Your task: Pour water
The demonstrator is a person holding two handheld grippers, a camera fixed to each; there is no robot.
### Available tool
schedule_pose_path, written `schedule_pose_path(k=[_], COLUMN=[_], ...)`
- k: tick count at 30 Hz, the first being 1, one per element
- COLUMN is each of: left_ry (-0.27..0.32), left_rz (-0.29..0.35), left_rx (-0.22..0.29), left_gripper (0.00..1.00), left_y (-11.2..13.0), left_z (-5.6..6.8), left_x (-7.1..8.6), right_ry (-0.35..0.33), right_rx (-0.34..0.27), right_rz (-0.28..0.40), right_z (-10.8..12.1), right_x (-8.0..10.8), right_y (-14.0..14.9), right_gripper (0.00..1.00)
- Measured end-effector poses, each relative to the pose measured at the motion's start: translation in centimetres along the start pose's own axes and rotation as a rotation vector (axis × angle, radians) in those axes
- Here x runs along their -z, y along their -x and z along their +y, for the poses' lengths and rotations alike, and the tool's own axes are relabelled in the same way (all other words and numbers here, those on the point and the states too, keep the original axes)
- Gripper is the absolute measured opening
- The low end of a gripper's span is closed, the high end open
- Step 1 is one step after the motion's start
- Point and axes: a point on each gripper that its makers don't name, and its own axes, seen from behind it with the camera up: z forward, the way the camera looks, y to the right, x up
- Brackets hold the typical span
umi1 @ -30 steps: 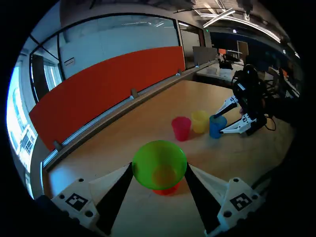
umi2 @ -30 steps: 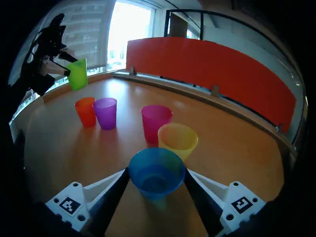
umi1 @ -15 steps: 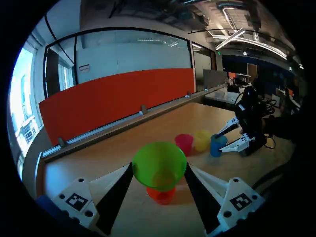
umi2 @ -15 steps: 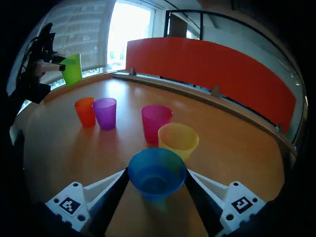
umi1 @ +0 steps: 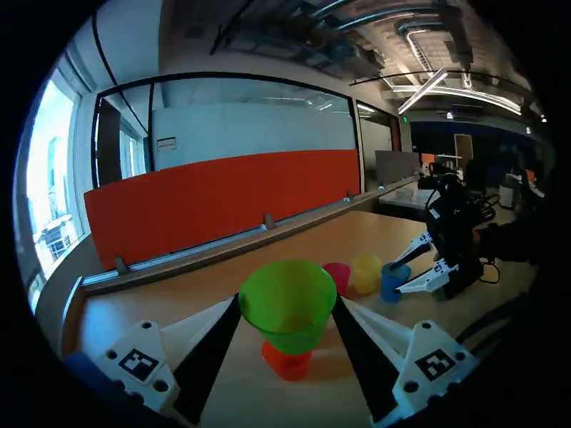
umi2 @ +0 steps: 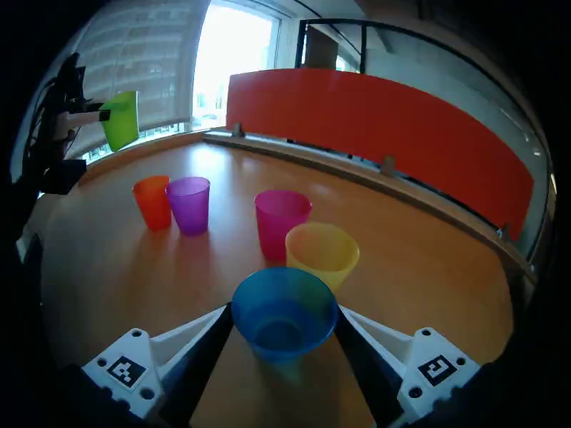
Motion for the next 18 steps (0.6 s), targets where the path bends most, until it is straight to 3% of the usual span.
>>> schedule_pose_path(k=[9,18], left_ry=[-0.031,-0.051], left_rz=[0.003,-0.015], left_rx=[0.062,0.064], left_gripper=[0.9,0.9], left_y=[1.5,2.9], left_z=[0.3,0.7], left_x=[1.3,2.4], right_ry=[0.01,0.011], right_rx=[-0.001,-0.007], right_rz=[0.007,0.011], right_z=[0.2,0.1], right_x=[0.1,0.3], right_y=[0.0,0.1], right_gripper=[0.94,0.93])
